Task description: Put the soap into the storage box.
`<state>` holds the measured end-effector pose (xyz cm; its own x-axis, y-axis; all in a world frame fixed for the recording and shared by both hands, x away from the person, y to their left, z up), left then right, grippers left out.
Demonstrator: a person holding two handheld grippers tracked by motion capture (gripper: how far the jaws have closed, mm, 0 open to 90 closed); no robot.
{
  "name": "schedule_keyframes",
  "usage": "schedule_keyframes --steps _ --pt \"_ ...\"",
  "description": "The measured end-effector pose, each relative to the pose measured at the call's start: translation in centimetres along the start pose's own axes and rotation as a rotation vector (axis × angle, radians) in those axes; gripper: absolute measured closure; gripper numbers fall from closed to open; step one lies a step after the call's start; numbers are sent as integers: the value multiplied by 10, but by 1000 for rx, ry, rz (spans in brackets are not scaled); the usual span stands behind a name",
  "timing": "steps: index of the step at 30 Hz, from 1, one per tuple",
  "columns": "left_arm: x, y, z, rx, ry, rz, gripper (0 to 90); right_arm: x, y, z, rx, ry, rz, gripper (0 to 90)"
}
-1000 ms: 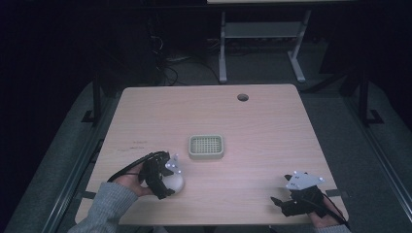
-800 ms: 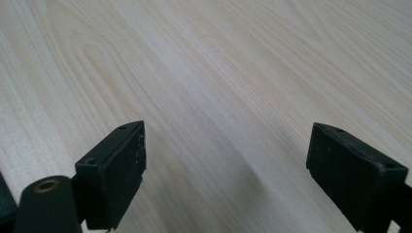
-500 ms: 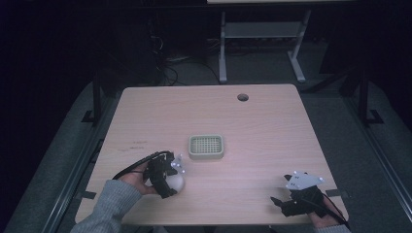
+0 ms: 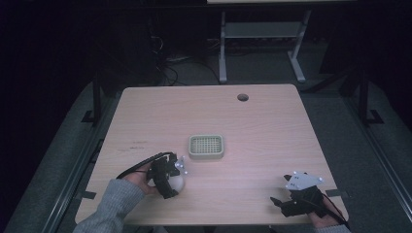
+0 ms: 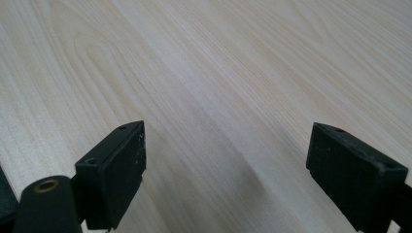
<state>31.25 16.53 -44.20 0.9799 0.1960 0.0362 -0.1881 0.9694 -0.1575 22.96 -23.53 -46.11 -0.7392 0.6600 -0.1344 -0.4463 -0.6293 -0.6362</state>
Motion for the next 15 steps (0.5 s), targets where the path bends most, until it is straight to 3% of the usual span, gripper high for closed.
schedule_keyframes --steps 15 --pt "2 -2 -6 17 23 -1 223 0 0 0 -3 0 1 139"
Point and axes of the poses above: each handheld gripper's, and its own axes: z roughly backward along the jaws, y roughly out of its underside, x roughly to its left, the point moved 1 cm from there along -z, roughly forward along the jaws, and after that the axes turned 3 degrees about x, right-handed, at the moved point
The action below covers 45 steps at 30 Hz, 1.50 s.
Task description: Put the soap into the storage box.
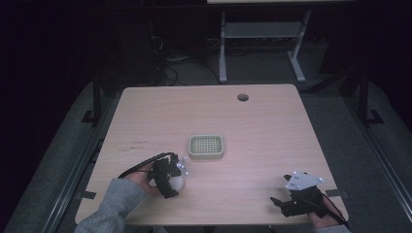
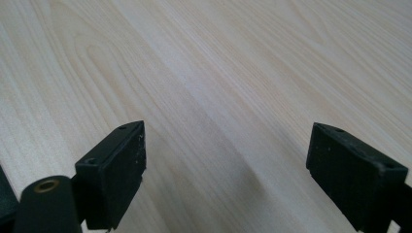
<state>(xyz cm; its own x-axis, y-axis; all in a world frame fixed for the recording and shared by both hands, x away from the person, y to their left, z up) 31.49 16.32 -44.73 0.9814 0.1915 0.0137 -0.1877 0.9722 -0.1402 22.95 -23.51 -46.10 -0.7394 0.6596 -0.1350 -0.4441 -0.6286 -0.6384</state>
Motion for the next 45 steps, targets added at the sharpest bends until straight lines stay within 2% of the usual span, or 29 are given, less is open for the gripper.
schedule_keyframes --steps 11,19,29,45 --pt "-1 0 0 2 -4 -9 240 0 0 0 0 -1 0 139" --pt "-1 0 0 -2 13 -6 241 0 0 0 2 0 -1 139" --pt "0 1 6 -36 22 -8 241 -2 1 0 -2 -1 -1 139" --pt "1 -3 16 -33 22 -21 241 -3 1 -1 -4 -2 -5 139"
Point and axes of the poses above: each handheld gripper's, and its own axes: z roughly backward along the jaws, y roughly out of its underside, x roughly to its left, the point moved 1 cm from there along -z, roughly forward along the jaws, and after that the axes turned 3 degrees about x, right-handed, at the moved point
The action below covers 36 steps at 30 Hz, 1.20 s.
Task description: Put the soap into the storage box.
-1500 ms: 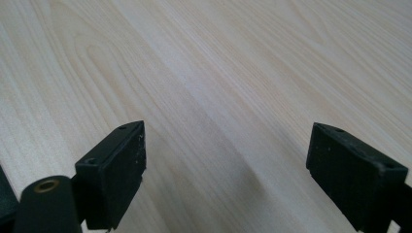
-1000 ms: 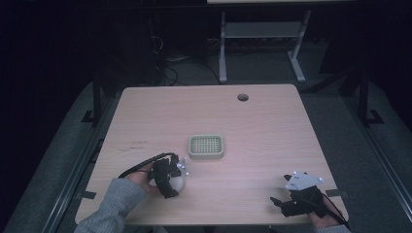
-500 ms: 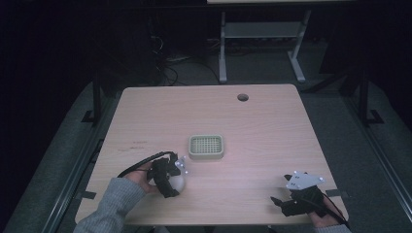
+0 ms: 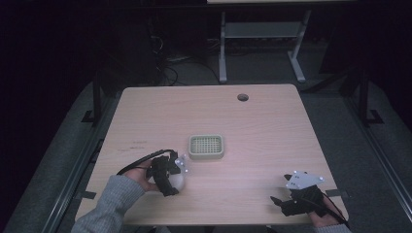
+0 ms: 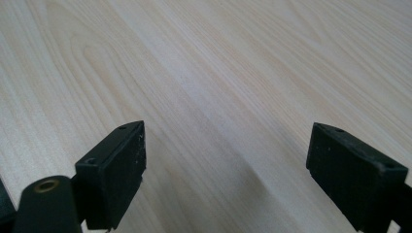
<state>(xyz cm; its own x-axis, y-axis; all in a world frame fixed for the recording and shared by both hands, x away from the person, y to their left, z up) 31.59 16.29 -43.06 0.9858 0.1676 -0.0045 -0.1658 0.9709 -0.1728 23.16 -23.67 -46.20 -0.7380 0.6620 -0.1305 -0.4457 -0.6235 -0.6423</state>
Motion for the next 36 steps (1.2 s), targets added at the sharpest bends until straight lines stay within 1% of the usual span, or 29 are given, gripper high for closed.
schedule_keyframes --steps 9,11,19,20,24,27,36 --pt "4 -5 6 11 -4 -13 241 -1 0 0 3 -3 -1 139" --pt "4 -6 7 8 -1 -10 241 -1 0 0 3 -3 -1 139" --pt "9 -13 14 17 -4 -33 241 -1 0 -1 5 -3 -3 139" --pt "9 -14 15 14 -3 -30 241 -1 0 0 3 -3 -5 139" --pt "12 -19 21 14 -3 -46 242 0 0 -1 3 -2 -3 139" --pt "13 -21 23 9 -5 -48 241 0 -1 -1 4 -2 -1 140" --pt "17 -29 27 21 -10 -64 242 -1 -1 -1 0 -3 -3 139"
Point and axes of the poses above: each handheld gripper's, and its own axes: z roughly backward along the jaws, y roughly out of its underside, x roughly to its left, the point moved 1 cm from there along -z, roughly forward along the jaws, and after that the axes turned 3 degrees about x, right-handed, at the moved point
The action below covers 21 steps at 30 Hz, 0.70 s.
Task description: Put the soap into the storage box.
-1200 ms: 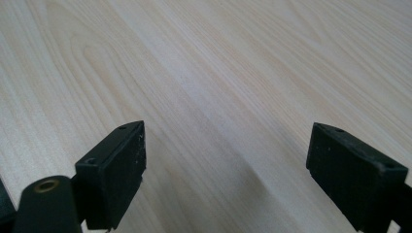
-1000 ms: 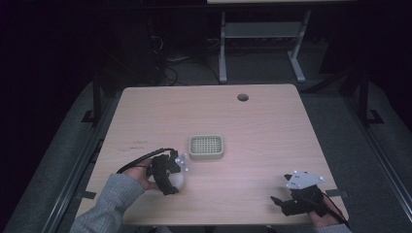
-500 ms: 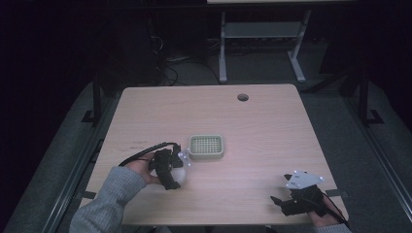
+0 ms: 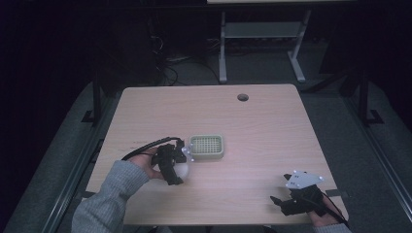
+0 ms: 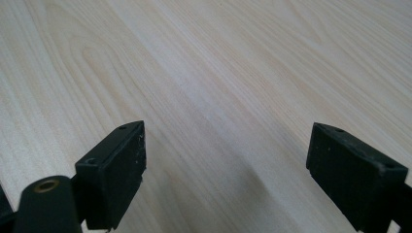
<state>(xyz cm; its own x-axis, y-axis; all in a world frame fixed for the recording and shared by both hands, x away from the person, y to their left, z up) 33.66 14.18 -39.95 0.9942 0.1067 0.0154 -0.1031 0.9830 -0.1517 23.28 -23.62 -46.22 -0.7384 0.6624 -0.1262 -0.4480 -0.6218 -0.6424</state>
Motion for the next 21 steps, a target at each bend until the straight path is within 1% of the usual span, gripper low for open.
schedule_keyframes --steps 2,4,6,8,15,21 --pt "0 -1 0 -3 1 3 242 0 0 0 -1 1 1 139" --pt "2 -2 1 -6 5 -3 241 0 0 0 -1 1 2 139" --pt "3 -3 1 -3 5 0 242 0 0 0 -3 0 0 139" --pt "4 -4 1 3 3 -5 242 0 0 0 -3 0 1 139" --pt "10 -6 1 -3 9 5 242 0 0 1 -4 0 2 139" --pt "14 -10 1 5 8 -3 242 0 0 1 -6 -1 0 139"
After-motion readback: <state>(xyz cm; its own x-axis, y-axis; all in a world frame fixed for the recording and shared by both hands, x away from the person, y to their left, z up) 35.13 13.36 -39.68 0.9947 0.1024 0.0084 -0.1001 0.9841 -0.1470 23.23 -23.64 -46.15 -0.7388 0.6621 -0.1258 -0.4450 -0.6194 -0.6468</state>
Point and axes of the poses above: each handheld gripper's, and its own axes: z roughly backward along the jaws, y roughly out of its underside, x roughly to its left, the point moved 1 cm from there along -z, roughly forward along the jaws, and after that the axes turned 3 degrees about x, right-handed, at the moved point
